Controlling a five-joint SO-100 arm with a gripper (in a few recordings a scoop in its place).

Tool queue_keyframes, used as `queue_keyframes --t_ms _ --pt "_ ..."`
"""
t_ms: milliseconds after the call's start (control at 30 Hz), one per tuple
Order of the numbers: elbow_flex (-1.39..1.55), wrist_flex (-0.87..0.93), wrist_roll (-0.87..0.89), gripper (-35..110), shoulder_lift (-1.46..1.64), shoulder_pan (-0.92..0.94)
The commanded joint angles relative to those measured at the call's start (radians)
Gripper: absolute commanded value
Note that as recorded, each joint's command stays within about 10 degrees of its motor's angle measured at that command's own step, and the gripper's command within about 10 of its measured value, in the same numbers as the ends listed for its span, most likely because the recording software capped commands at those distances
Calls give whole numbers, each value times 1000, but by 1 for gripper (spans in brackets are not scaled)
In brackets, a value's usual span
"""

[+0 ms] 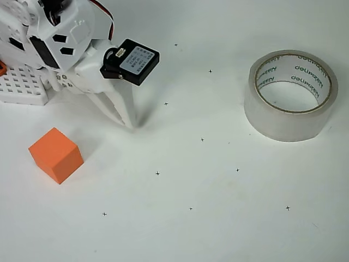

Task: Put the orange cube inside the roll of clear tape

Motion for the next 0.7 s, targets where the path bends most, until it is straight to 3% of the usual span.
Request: queue_keyframes --t_ms 0,200,433,667 --pt "-144 -175 173 11 161 32" --pt "-146 -391 173 14 164 32" --pt "-167 -391 166 14 121 32" --pt "-354 -350 57 15 -222 63"
